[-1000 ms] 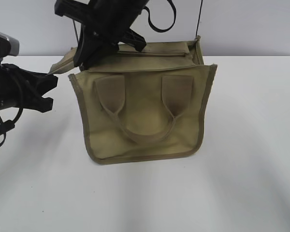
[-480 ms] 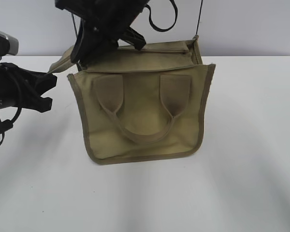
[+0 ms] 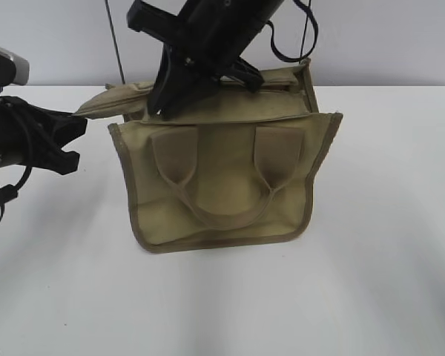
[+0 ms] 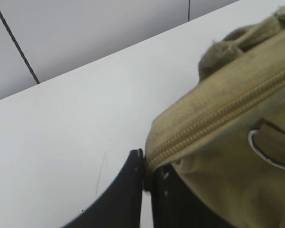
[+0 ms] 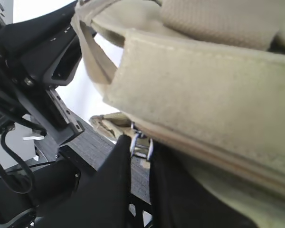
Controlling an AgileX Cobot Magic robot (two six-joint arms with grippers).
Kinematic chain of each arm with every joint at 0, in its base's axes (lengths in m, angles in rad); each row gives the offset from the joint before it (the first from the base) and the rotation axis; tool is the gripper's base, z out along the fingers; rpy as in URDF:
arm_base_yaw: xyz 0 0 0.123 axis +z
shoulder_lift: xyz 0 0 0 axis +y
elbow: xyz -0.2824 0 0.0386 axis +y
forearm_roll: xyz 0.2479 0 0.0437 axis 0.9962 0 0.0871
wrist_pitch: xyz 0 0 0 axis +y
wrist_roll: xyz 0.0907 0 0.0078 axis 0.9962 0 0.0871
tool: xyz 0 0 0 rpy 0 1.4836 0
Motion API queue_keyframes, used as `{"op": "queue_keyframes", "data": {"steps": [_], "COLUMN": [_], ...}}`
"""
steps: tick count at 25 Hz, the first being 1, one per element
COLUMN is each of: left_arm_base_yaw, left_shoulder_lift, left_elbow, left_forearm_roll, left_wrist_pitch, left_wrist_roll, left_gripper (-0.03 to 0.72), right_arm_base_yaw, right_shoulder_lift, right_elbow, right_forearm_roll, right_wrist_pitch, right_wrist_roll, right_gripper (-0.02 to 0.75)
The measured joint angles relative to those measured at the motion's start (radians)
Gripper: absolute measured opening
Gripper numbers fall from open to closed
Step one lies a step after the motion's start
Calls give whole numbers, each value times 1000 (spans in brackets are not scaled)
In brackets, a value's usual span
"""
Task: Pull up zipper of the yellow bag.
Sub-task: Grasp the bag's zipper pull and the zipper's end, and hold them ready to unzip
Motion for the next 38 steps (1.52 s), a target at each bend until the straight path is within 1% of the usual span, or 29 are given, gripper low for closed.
{"op": "queue_keyframes", "data": {"steps": [7, 12, 16, 23, 25, 30, 32, 38], "left_arm_base_yaw": [-1, -1, -1, -1, -1, 1, 1, -1], "left_shoulder_lift": [-1, -16, -20, -20, -20, -20, -20, -20], "left_elbow": [0, 0, 0, 0, 0, 0, 0, 0], "left_forearm_roll": [0, -9, -14, -15, -15, -20, -20, -13], "left_wrist_pitch": [32, 63, 67, 68, 67, 79, 77, 65], "left_wrist_roll": [1, 1, 1, 1, 1, 0, 0, 0], "left_gripper": [6, 6, 6, 6, 6, 6, 6, 6], "right_arm_base_yaw": [-41, -86, -109, -146, -154, -209, -223, -243], "right_shoulder_lift": [-8, -15, -39, -61, -81, -147, -165, -187], "right_elbow": [8, 9, 10, 13, 32, 180, 214, 223], "right_forearm_roll": [-28, -57, -106, -154, -168, -204, -213, -216], "right_wrist_pitch": [-1, 10, 18, 31, 32, 26, 24, 18], "right_wrist_roll": [-18, -24, -25, -25, -25, -45, -60, -75], "right_gripper": [60, 60, 60, 60, 60, 60, 60, 60]}}
